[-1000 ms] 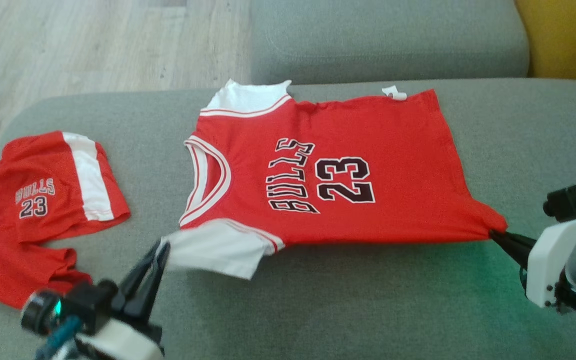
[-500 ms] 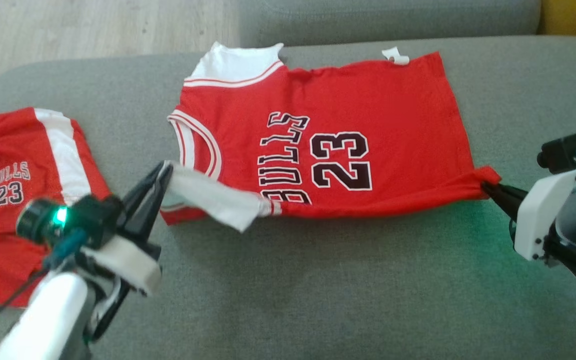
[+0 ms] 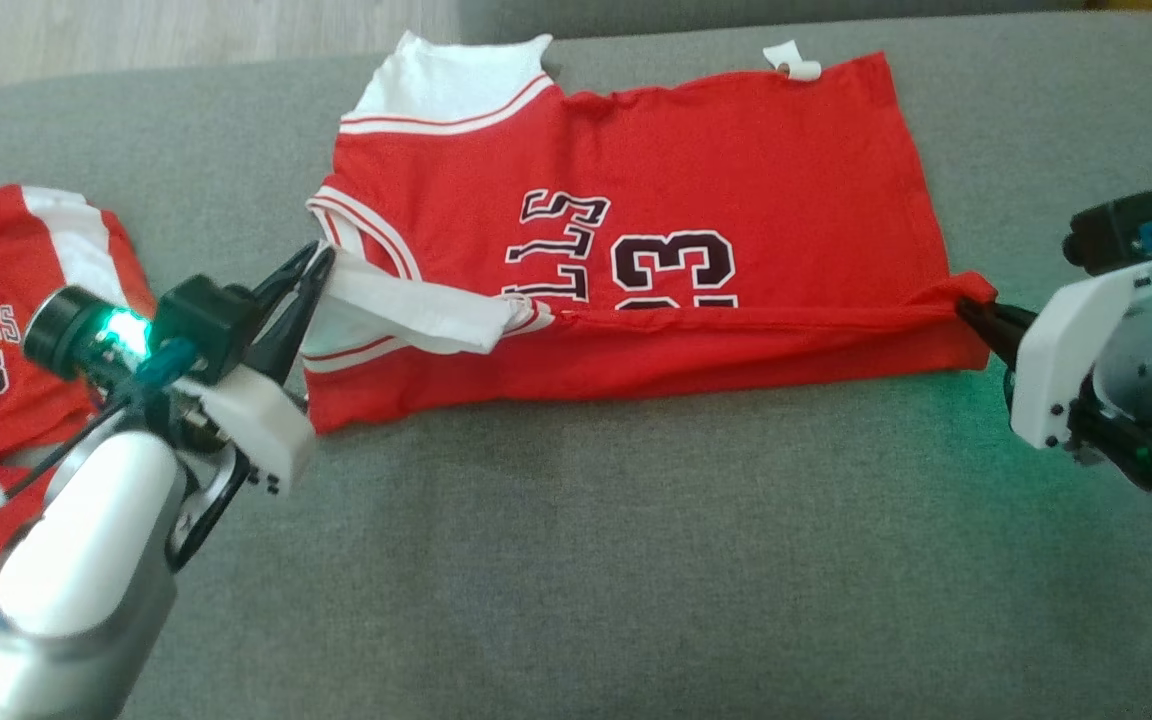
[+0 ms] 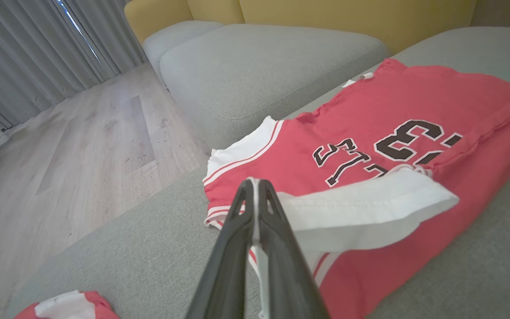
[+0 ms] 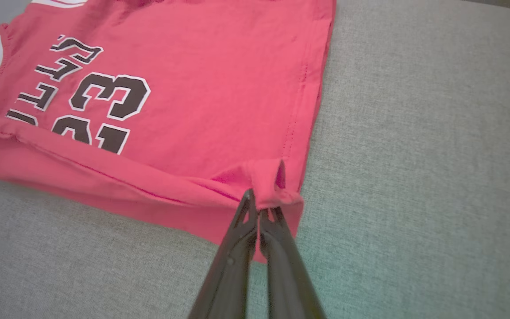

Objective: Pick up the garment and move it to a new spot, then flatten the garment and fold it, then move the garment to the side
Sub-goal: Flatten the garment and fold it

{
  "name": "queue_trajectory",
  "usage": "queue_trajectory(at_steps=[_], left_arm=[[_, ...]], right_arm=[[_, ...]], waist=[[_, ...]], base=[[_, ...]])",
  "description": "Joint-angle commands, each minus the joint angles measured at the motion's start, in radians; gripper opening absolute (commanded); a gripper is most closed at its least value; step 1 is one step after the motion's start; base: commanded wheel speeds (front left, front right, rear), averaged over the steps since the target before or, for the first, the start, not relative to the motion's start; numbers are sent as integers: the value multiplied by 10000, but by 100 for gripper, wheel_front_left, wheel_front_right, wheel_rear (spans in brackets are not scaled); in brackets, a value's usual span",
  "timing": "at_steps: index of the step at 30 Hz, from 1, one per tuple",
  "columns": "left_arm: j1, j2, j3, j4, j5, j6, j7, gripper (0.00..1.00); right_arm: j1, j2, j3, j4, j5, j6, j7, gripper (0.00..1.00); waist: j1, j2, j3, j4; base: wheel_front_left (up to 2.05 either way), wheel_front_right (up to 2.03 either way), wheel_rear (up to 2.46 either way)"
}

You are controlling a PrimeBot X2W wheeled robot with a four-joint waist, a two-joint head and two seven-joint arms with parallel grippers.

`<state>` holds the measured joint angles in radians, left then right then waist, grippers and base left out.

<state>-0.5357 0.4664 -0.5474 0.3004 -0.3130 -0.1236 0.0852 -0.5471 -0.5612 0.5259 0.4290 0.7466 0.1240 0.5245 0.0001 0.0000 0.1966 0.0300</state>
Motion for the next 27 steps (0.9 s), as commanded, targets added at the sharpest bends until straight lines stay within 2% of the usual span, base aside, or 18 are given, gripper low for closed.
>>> queue_trajectory(at_steps=[1, 8, 9, 10, 11, 14, 20, 27], left_arm=[[-657, 283, 354, -178, 95, -8, -111, 0], [-1615, 43, -252, 1033, 191, -49, -365, 0], [-1759, -27, -317, 1197, 192, -51, -413, 0], [-1909, -106, -368, 1375, 196, -53, -475, 38], [-2070, -197, -377, 1558, 207, -53, -586, 100], [-2573, -511, -268, 2143, 247, 164, -1047, 100], [-3221, -1261, 397, 2889, -54, 992, -2566, 100], [-2464, -1785, 1401, 2376, -722, 1713, -3425, 100]], right_arm=[[-271, -91, 43, -225, -68, 67, -3, 0], [-824, -42, 340, 241, -159, 67, -50, 0], [-944, -41, 345, 308, -246, 67, -201, 62], [-1046, -5, 308, 444, -301, 67, -326, 100], [-1153, 42, 298, 567, -371, 67, -457, 100], [-1549, 228, 64, 1000, -631, 67, -1119, 100], [-2140, 843, -818, 1783, -1155, 67, -3105, 100], [-1830, 2024, -2449, 1453, -1430, 67, -5811, 100]], waist=[[-1, 0, 88, -7], [-1, 0, 539, -24], [-1, 0, 608, -23], [-1, 0, 659, -19], [-1, 0, 700, -15], [-1, 0, 802, -13], [-1, 0, 723, 14], [-1, 0, 64, -29]], base=[[0, 0, 0], [0, 0, 0], [0, 0, 0], [0, 0, 0], [0, 0, 0], [0, 0, 0], [0, 0, 0], [0, 0, 0]])
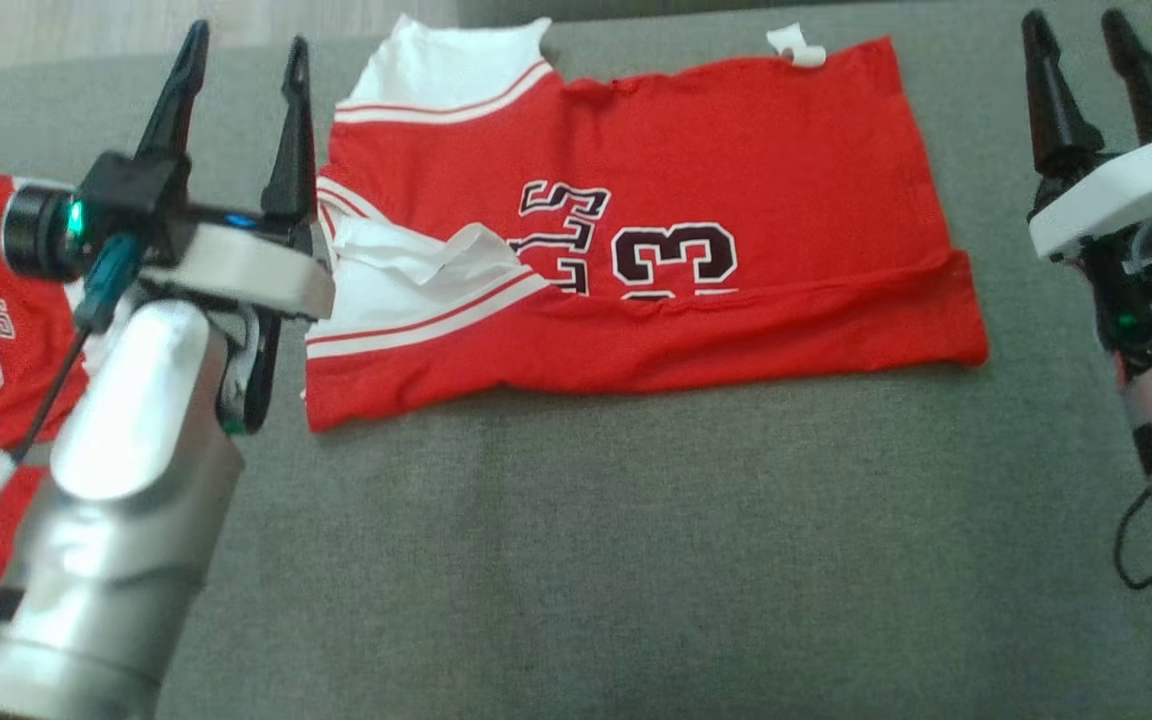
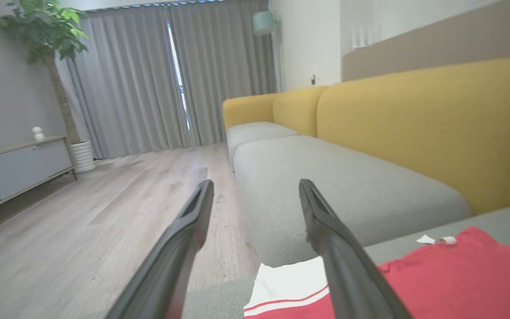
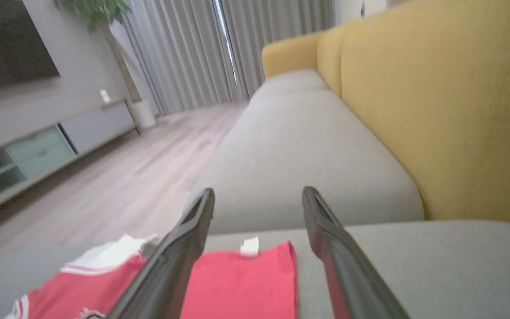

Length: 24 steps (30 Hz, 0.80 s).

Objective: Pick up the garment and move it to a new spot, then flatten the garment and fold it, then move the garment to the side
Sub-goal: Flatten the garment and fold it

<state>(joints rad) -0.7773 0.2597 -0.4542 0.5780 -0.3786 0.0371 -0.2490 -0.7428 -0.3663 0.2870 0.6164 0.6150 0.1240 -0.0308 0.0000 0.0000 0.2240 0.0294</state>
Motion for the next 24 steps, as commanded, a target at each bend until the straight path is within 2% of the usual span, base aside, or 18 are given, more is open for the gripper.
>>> queue_trajectory(at_steps=[1, 7, 14, 19, 24], left_arm=[[182, 240, 614, -623, -120, 203, -103, 100], [2017, -62, 1286, -2452, 66, 687, -124, 100], [4196, -690, 1602, -3607, 358, 972, -126, 100], [5172, -993, 1686, -3759, 745, 1089, -126, 100], [5962, -1454, 1969, -3838, 1006, 1070, -127, 100]], right_arm=[[264, 236, -293, -559, -234, 67, -540, 100], [1554, 1381, -1492, -1710, -1226, 67, -1445, 100], [3809, 2636, -2541, -2959, -3347, 67, -1900, 100], [4964, 3026, -3012, -3151, -4211, 67, -2013, 100], [5791, 3149, -3216, -3240, -4693, 67, -2167, 100]], waist=[[0, 0, -319, -36], [0, 0, -947, -93], [0, 0, -1500, -103], [0, 0, -1618, -107], [0, 0, -1631, -67]], base=[[0, 0, 0], [0, 0, 0], [0, 0, 0], [0, 0, 0], [0, 0, 0]])
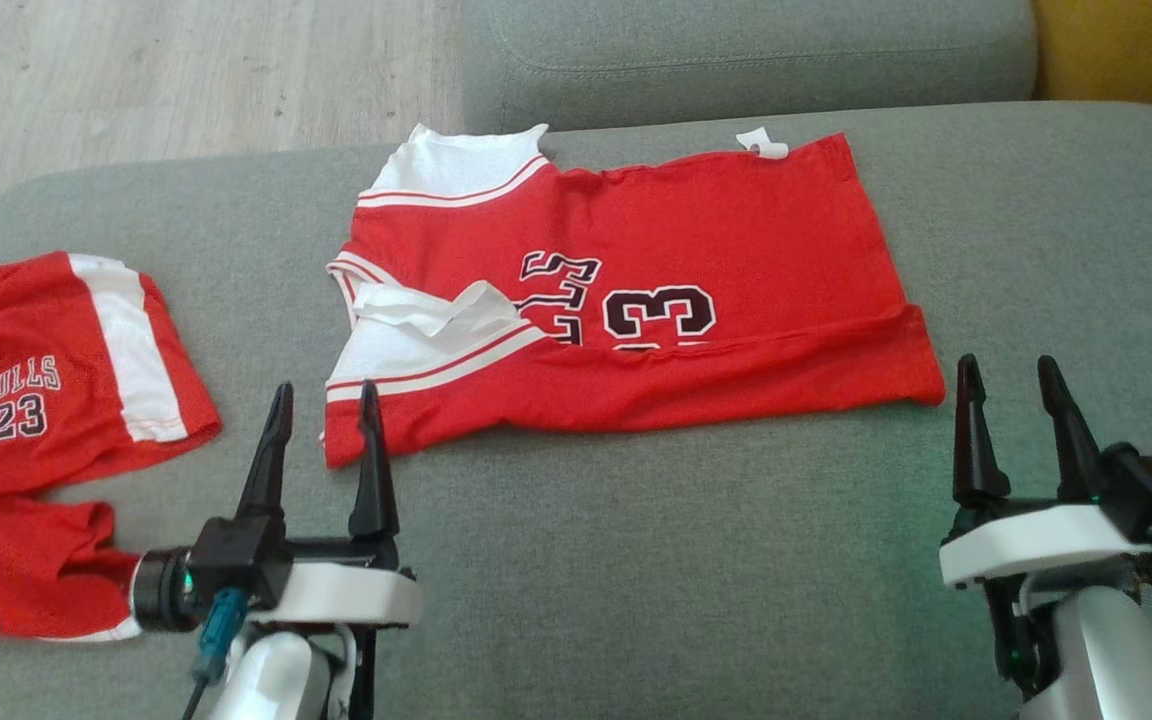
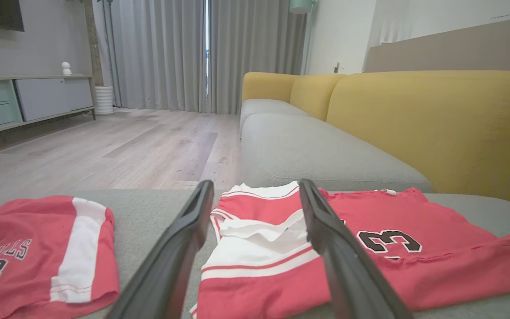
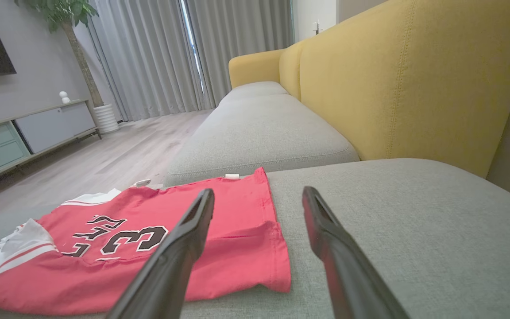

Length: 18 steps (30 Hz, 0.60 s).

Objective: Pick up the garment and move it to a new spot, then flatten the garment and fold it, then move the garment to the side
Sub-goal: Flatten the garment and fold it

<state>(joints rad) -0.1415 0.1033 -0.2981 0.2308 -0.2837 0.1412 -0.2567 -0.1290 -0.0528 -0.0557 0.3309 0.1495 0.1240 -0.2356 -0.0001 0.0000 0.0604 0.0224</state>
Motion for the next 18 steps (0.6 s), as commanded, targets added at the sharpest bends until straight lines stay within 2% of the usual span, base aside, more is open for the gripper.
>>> queue_trajectory(at_steps=[1, 9, 11, 18], left_arm=[[-296, 43, 471, -399, 126, 8, -50, 100], [-156, -237, 854, -178, 525, -323, -50, 100], [-298, -259, 786, 730, 603, -350, -46, 100], [-1296, -246, 768, 2649, 669, -116, 535, 100]], right_arm=[[-268, 18, 209, -385, 92, 67, -143, 100], [-348, 24, 286, -510, 303, 67, -227, 100], [-422, 24, 275, -558, 435, 67, -237, 100], [-638, 25, 475, -649, 707, 67, -248, 100]], waist=[[1, 0, 7, 6], [1, 0, 167, -52], [1, 0, 256, -93], [1, 0, 698, -280]], base=[[0, 0, 0], [0, 0, 0], [0, 0, 0], [0, 0, 0]])
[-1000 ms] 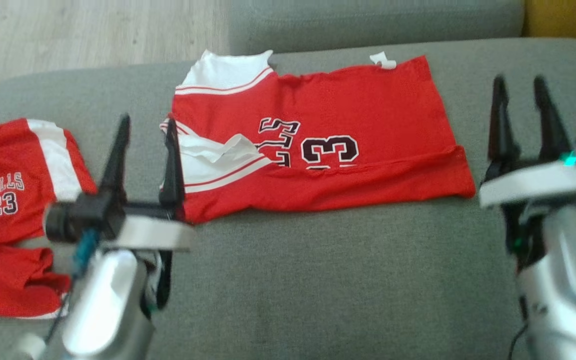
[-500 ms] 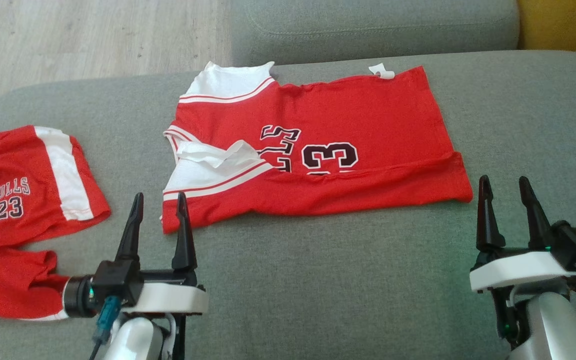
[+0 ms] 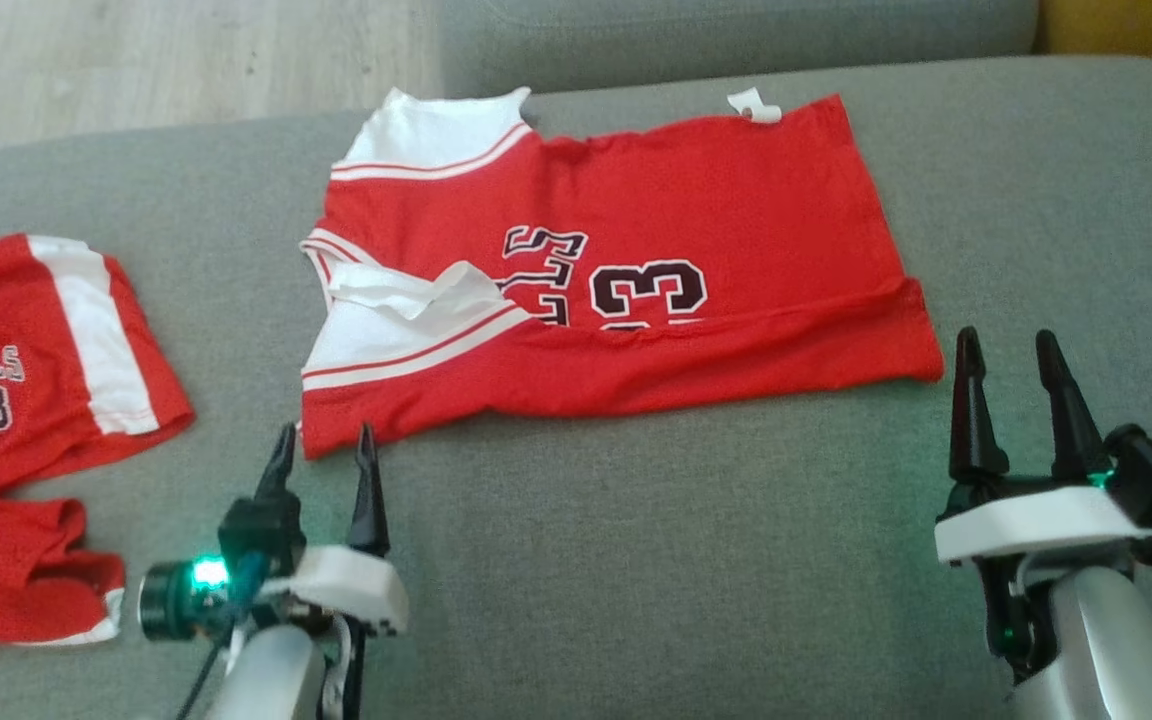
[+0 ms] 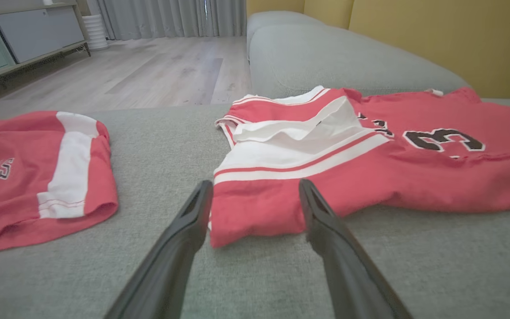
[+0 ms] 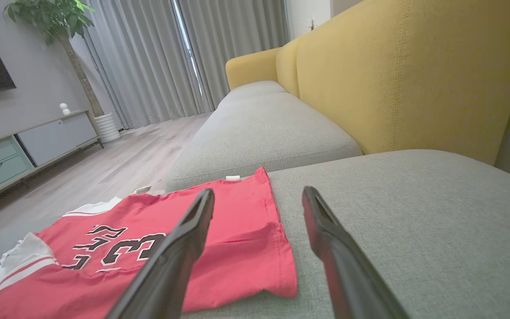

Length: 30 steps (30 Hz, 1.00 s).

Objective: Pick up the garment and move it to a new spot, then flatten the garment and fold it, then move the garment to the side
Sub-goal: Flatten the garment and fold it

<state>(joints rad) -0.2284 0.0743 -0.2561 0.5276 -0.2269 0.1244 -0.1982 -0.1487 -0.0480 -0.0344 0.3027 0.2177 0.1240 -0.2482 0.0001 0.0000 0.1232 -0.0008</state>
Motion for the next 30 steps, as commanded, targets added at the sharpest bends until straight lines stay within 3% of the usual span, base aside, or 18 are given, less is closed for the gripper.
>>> queue_trajectory(at_steps=[1, 10, 21, 30], left_arm=[[-594, 57, 355, -75, 112, 91, 36, 100], [-1808, 445, 451, 1946, 275, 564, 894, 100], [-2243, 562, 488, 3095, 127, 611, 800, 100], [-2536, 507, 146, 4008, 4, 66, 1680, 100]], right_arm=[[-471, -23, 297, -391, 67, 67, -123, 100], [-690, -23, 513, -419, 193, 67, -131, 100], [-732, -22, 538, -478, 257, 67, -134, 100], [-776, -22, 537, -526, 317, 67, -135, 100]], waist=[[-1, 0, 137, -89], [-1, 0, 650, -527], [-1, 0, 781, -659], [-1, 0, 838, -603]], base=[[0, 0, 0], [0, 0, 0], [0, 0, 0], [0, 0, 0]])
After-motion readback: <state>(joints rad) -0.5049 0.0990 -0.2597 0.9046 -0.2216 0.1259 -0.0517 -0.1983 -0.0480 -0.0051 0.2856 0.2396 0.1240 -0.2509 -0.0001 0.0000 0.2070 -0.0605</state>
